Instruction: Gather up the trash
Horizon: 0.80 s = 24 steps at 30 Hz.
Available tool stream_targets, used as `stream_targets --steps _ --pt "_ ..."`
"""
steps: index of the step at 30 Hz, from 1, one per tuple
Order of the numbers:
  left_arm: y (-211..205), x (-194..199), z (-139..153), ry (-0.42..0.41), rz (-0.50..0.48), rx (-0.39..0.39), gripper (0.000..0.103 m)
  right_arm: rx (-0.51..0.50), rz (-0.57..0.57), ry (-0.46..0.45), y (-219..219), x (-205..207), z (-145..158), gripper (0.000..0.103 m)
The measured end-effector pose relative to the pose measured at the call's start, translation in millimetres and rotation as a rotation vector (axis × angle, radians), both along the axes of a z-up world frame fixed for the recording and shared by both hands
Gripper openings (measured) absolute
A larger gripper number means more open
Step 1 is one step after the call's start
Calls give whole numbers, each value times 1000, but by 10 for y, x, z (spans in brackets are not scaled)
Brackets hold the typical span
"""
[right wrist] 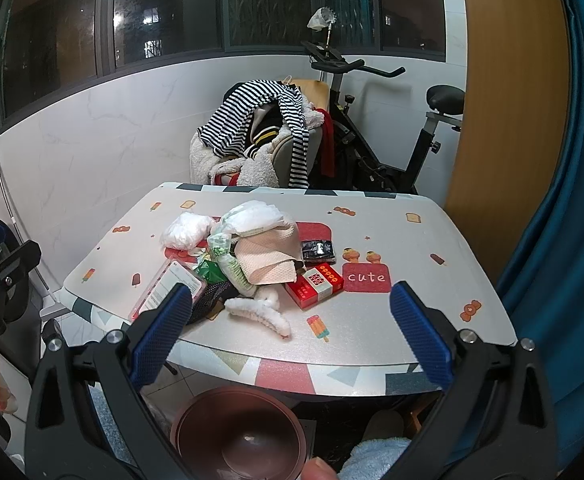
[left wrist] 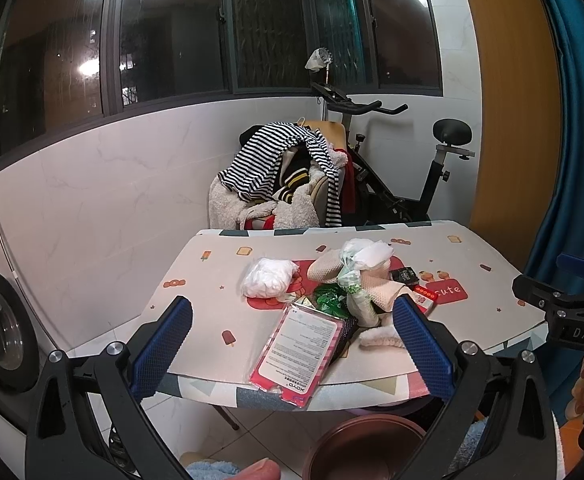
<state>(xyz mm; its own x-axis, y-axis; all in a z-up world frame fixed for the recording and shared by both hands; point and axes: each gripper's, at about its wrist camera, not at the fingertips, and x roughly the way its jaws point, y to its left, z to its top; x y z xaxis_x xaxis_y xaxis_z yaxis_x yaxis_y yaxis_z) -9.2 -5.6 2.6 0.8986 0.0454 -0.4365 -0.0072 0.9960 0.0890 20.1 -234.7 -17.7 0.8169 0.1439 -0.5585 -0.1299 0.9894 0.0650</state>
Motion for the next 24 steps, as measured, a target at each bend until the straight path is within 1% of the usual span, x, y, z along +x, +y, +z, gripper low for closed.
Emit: stream_targets --steps 12,16,18,19,21,24 --pt "-31 -9 12 -2 -4 -1 98 0 -1 0 -3 3 -3 98" --pt "-32 3 7 -1 -14 -15 98 -2 -7 5 -10 13 -9 98" --pt "-24 18 -24 -15 -28 -15 98 5 -14 8 -14 22 -22 98" --pt "-4 34 -47 -16 -55 -26 98 11 -19 7 -19 25 -35 98" --pt "62 64 -97 -14 -77 -48 98 35 -27 10 -48 40 -77 98" --pt "171 136 -229 -9 -35 -12 98 72 -19 35 -79 80 -181 98"
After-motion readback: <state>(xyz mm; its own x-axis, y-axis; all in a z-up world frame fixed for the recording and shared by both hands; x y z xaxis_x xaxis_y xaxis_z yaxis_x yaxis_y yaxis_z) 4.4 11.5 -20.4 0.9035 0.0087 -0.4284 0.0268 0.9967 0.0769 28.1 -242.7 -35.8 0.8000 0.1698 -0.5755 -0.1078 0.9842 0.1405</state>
